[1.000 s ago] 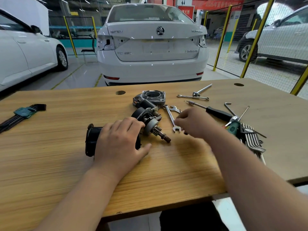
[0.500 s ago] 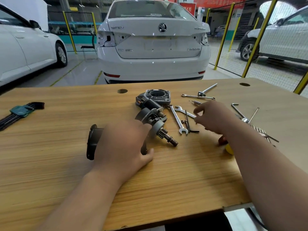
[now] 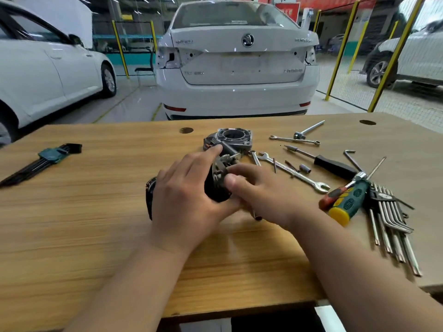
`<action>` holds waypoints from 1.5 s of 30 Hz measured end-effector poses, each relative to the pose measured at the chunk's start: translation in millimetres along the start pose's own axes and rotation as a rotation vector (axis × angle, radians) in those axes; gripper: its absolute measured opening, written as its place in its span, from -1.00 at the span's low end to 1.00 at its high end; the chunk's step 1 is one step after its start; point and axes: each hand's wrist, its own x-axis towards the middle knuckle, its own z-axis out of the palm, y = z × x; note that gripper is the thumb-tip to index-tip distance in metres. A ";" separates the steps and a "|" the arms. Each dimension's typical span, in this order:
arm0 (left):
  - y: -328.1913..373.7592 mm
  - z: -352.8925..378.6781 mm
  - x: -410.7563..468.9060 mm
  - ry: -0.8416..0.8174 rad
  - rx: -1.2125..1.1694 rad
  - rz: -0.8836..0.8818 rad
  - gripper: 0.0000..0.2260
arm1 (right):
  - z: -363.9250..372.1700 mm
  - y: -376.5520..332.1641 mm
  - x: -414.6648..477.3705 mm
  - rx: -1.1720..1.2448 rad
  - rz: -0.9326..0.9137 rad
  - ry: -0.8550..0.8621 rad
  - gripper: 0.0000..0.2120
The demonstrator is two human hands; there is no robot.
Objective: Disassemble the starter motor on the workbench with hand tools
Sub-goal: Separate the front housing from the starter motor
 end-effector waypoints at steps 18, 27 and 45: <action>-53.8 -24.7 -6.9 -0.239 -0.271 -0.499 -0.41 | 31.2 -49.6 48.8 -0.388 -0.106 0.090 -0.46; -54.3 -12.0 -18.9 -0.109 -0.286 -0.377 -0.38 | -15.4 -84.8 38.2 -0.230 -0.236 0.373 -0.39; -47.9 -15.3 -23.9 -0.142 -0.172 -0.026 -0.24 | -49.6 43.5 1.6 -0.459 0.458 0.707 -0.70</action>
